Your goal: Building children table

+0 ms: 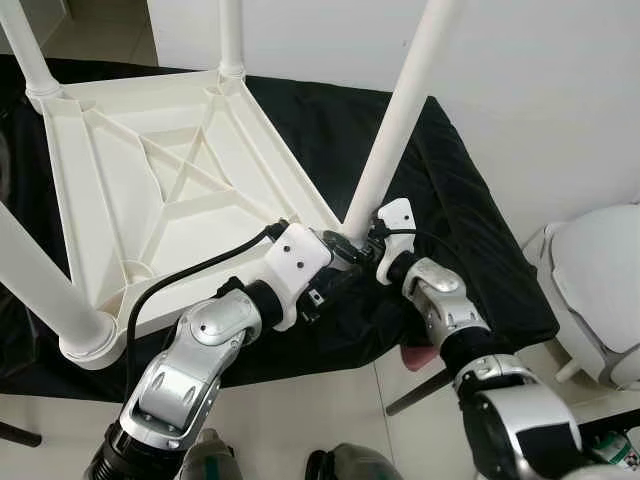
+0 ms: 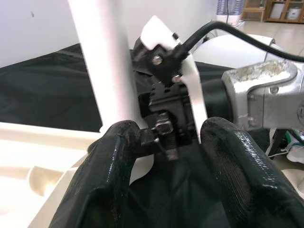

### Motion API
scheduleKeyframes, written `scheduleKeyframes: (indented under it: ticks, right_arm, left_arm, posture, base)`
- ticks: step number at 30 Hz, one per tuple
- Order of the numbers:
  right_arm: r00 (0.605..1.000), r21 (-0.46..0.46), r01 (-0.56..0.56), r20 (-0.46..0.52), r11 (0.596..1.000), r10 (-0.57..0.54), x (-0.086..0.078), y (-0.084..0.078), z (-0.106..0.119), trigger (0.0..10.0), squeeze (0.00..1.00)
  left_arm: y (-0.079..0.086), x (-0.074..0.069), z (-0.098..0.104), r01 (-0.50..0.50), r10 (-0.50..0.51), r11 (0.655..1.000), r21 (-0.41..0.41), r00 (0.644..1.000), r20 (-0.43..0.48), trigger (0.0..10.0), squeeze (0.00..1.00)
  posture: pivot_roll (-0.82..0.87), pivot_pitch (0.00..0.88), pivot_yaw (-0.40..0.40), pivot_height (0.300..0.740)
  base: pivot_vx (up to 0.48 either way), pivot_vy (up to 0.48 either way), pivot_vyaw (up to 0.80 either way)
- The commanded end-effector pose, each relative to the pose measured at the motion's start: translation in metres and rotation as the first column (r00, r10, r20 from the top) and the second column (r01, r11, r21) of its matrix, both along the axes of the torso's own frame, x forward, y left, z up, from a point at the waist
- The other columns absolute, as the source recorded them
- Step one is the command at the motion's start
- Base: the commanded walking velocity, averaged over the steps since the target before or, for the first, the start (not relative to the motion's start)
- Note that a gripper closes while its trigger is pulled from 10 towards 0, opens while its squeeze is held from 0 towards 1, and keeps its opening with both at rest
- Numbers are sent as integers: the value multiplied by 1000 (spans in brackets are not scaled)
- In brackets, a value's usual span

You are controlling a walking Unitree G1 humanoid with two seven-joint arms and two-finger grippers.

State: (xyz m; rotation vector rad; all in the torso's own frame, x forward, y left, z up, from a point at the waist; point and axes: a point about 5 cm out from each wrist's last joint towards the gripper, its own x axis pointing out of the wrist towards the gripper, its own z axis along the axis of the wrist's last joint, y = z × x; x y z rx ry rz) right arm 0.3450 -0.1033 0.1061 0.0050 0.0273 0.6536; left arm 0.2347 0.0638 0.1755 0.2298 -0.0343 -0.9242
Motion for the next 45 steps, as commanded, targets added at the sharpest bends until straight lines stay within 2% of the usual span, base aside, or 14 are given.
scheduleKeyframes:
  ticks: [1, 6, 11, 16, 22, 23, 25, 26, 29, 30, 35, 39, 40, 45]
  right_arm:
    - [998, 2, 51, -49, 999, -51, -2, 6, -4, 0, 0]
    - [988, 31, 147, -60, 989, -145, -2, 18, 0, 0, 0]
    - [941, 55, 328, -107, 943, -321, -7, 36, 3, 0, 0]
    - [942, 79, 322, -130, 943, -311, -14, 51, 8, 0, 0]
    - [940, 63, 327, -126, 943, -318, -15, 44, 10, 0, 0]
    - [939, 62, 330, -121, 942, -321, -15, 43, 11, 2000, 0]
    - [939, 62, 331, -118, 942, -322, -16, 43, 12, 2000, 0]
    - [949, 70, 307, -102, 949, -299, -17, 40, 15, 10000, 0]
    - [955, 97, 285, -113, 953, -275, -19, 32, 16, 10000, 0]
    - [958, 107, 277, -110, 955, -265, -19, 25, 17, 10000, 1000]
    - [969, 117, 240, -89, 964, -231, -18, 9, 21, 10000, 1000]
    - [996, 83, 89, -11, 993, -88, -14, -10, 30, 10000, 1000]
    - [999, 62, 40, 9, 997, -40, -13, -13, 32, 10000, 0]
    - [999, 29, -43, 17, 999, 42, -8, -20, 35, 10000, 0]
  left_arm:
    - [-3, 0, 0, -10, 10, 1000, -3, 1000, 1, 10000, 0]
    - [-3, 0, 0, -10, 10, 1000, -4, 1000, 1, 10000, 0]
    - [-3, -1, 0, -12, 12, 1000, -7, 1000, -1, 10000, 0]
    - [-4, 0, 0, -17, 17, 1000, -9, 1000, 0, 10000, 0]
    - [-4, -1, 0, -20, 20, 1000, -11, 1000, 2, 10000, 0]
    - [-4, -1, 0, -21, 21, 1000, -12, 1000, 2, 10000, 0]
    - [-4, -1, 0, -21, 22, 1000, -13, 1000, 2, 10000, 0]
    - [-4, -1, 0, -22, 22, 1000, -14, 1000, 0, 10000, 0]
    - [-4, -1, 0, -22, 22, 1000, -14, 1000, 0, 10000, 0]
    - [-4, -1, 0, -22, 22, 1000, -13, 1000, 0, 10000, 0]
    - [-4, -1, 0, -21, 21, 1000, -12, 1000, 2, 10000, 0]
    - [-4, 0, -1, -17, 17, 1000, -11, 1000, 1, 10000, 0]
    - [-5, 0, -1, -15, 15, 1000, -11, 1000, 1, 10000, 0]
    - [-4, 1, 0, -9, 9, 1000, -8, 1000, 3, 10000, 0]
  posture:
    - [17, 5, -111, 740]
    - [18, 6, -115, 740]
    - [21, 6, -122, 740]
    - [22, 6, -125, 740]
    - [22, 4, -130, 740]
    - [22, 4, -130, 740]
    - [22, 4, -130, 740]
    - [21, 4, -132, 740]
    - [22, 3, -133, 740]
    - [22, 3, -133, 740]
    - [22, 0, -137, 740]
    - [19, 0, -131, 740]
    - [16, 0, -129, 740]
    - [18, 0, -122, 740]
  base:
    - [0, 0, 0]
    - [0, 0, 0]
    - [0, 0, 0]
    - [0, 0, 0]
    - [0, 0, 0]
    - [0, 0, 0]
    - [0, 0, 0]
    - [0, 0, 0]
    - [0, 0, 0]
    - [0, 0, 0]
    - [0, 0, 0]
    - [0, 0, 0]
    - [0, 0, 0]
    - [0, 0, 0]
